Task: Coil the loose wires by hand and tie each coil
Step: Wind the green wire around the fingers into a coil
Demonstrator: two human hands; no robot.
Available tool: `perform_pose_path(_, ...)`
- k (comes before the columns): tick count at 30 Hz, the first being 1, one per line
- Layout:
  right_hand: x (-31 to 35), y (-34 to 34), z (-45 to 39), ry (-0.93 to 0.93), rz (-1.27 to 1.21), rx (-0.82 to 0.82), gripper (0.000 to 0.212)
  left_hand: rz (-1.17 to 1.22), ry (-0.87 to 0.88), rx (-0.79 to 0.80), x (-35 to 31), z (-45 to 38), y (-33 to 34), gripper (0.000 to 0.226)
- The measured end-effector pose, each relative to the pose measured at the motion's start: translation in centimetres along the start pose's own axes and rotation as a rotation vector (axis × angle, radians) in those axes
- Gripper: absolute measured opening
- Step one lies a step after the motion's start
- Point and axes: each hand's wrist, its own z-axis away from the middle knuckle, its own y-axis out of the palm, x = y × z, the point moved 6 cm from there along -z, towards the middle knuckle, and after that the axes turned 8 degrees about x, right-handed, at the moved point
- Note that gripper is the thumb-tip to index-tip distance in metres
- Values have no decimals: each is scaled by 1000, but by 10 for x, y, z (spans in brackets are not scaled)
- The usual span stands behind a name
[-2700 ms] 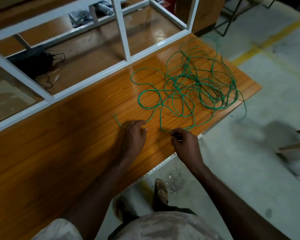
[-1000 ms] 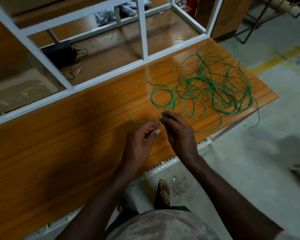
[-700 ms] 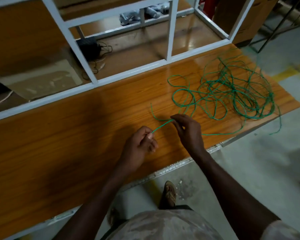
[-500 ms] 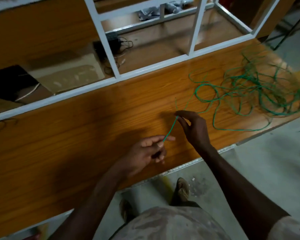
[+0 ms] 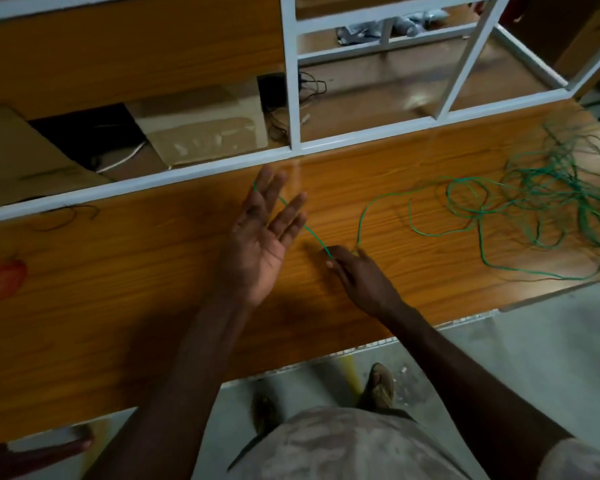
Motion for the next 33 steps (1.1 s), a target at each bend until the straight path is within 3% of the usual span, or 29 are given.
perform_pose_path(4, 21, 9, 16, -124, -97, 121, 33, -122, 75, -133, -10, -19, -25, 50)
perform_pose_path(9, 49, 3, 36, -227, -97, 208, 36, -211, -13, -222, -5, -37, -50, 48)
perform_pose_path(11, 54, -10, 42, -220, -146, 202, 28, -315, -55, -224, -2, -36, -59, 48)
perform_pose_path(15, 70, -66, 43, -227, -312, 155, 19, -775, -214, -108, 16, -14, -69, 53)
perform_pose_path(19, 69, -129, 25, -278, -310, -67, 20, -672, -397, -22, 47, 2, -70, 63)
perform_pose_path(22, 50, -158, 7, -234, -229, -218, 19, -734, -430, 201, 53, 10, -40, 46)
perform_pose_path(33, 22, -142, -23, -93, -132, -309, 18, -226, -568, 389, 46, 47, 22, 45)
